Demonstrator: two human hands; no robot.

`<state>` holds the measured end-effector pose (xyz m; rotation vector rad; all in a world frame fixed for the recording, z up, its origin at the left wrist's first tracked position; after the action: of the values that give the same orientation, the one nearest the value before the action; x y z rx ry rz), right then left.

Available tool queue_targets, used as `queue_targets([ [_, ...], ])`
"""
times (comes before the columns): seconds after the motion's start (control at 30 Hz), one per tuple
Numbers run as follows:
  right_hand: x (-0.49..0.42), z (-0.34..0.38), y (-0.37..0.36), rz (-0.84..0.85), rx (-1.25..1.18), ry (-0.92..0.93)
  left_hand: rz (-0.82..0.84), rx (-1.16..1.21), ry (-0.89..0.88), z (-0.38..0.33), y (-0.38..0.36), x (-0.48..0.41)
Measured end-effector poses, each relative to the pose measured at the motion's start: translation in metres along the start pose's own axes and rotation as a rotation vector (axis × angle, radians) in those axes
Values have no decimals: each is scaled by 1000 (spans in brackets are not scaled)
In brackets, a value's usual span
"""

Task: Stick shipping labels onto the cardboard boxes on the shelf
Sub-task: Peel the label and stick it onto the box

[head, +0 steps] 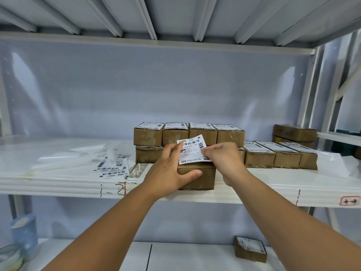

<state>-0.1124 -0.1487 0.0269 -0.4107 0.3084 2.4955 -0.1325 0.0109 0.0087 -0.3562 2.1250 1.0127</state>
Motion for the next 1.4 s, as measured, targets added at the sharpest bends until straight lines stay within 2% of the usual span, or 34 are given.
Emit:
queue_targets([
  [0.13,2,3,1,-2,52,24,29,6,34,1,-1,0],
  [0.37,13,18,8,-32,200,188,57,-18,29,-1,-1,0],
  [0.73,14,22,9,-19,228,210,50,-14,31,0,-1,1],
  [0.93,11,14,9,-4,164,121,62,-33,31,-2,-1,1],
  [1.1,12,14,9,-16,168,117,64,-54,34,-2,-1,0],
  [1.4,19,23,12,-35,241,208,44,-41,29,0,-3,-1],
])
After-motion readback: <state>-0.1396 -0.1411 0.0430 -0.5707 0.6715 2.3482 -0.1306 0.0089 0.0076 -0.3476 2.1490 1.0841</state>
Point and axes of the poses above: each hand's wrist, its own x-axis away from the middle knuckle, its own y-axis out of the back of the hand, z = x × y, the point moved 6 cm from there along -x, towards the middle knuckle, and after that the axes turned 15 degrees about -z, right-handed, at the moved point
